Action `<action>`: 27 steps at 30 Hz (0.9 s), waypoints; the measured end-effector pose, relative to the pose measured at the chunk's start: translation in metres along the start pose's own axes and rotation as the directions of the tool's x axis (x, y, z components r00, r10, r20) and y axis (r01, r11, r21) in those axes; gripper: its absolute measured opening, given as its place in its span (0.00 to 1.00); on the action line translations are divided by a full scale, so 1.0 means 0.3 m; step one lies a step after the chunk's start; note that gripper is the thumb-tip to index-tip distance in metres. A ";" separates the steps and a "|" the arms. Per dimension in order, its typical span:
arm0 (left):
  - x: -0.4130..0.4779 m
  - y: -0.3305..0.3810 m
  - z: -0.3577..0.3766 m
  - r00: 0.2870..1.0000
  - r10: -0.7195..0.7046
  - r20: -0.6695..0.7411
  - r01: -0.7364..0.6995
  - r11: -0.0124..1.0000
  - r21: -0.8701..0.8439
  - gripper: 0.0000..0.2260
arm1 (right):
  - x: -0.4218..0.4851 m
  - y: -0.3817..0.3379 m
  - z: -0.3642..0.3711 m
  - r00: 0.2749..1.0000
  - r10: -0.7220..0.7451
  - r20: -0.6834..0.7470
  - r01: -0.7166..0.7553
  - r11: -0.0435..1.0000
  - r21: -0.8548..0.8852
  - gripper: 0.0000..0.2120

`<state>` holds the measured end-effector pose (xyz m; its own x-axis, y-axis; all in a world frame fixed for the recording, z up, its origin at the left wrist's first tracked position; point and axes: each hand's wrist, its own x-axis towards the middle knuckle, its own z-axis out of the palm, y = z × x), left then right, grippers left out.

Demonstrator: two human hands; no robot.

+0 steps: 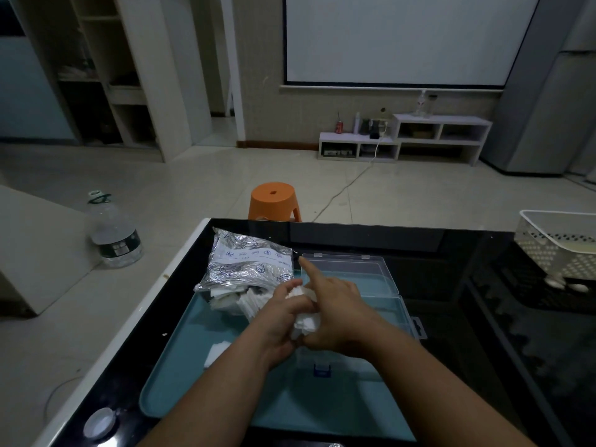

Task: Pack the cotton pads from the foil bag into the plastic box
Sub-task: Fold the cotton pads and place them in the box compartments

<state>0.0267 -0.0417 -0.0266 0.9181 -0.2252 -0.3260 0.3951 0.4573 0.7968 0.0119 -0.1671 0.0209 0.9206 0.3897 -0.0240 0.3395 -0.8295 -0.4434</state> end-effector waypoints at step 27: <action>-0.005 0.027 0.016 0.982 0.099 -0.162 -0.107 0.993 -0.047 0.13 | 0.005 0.007 -0.026 0.913 0.407 -0.027 -0.259 0.628 0.734 0.04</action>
<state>0.0285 -0.0418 -0.0174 0.9454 -0.0368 -0.3239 0.2951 0.5187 0.8024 0.0155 -0.1713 0.0271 0.9839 0.0074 -0.1785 -0.1663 -0.3282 -0.9299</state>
